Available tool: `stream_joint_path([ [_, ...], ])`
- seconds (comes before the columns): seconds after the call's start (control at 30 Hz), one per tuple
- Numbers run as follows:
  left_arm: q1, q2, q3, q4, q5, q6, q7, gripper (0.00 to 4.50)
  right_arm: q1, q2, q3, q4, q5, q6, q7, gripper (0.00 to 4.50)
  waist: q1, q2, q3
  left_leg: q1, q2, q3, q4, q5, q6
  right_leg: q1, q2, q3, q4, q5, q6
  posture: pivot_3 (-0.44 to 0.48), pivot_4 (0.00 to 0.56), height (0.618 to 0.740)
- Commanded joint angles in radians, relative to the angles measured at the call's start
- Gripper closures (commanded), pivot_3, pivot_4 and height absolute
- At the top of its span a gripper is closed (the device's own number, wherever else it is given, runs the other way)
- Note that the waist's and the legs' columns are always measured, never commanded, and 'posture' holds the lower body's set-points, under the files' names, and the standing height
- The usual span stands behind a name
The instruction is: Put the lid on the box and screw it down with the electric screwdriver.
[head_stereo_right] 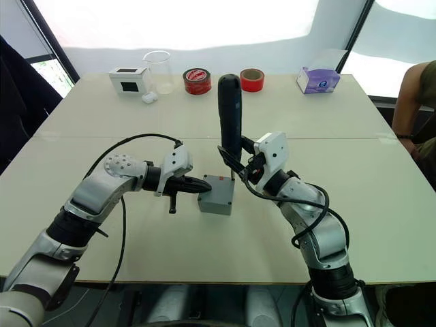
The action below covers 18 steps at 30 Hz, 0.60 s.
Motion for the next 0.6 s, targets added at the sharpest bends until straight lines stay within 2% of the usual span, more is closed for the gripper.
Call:
stream_joint_path([
  [0.03,0.023,0.009,-0.02,0.011,0.026,0.01,0.0,4.5,0.051,-0.003,0.017,0.064,-0.004,0.05,0.005,2.7,0.0,-0.001,-0.002,0.0,0.0,0.0,0.0,0.0,0.0,0.0,0.0,0.0,0.0,0.0,0.0,0.0,0.15,0.74],
  [0.6,0.016,0.004,-0.025,0.022,0.028,0.004,-0.004,4.5,0.047,-0.018,-0.005,0.058,-0.006,0.042,0.019,2.7,0.0,-0.001,-0.004,0.0,0.0,0.0,-0.001,0.0,0.0,0.0,-0.003,-0.001,-0.001,-0.001,-0.001,0.0,0.15,0.74],
])
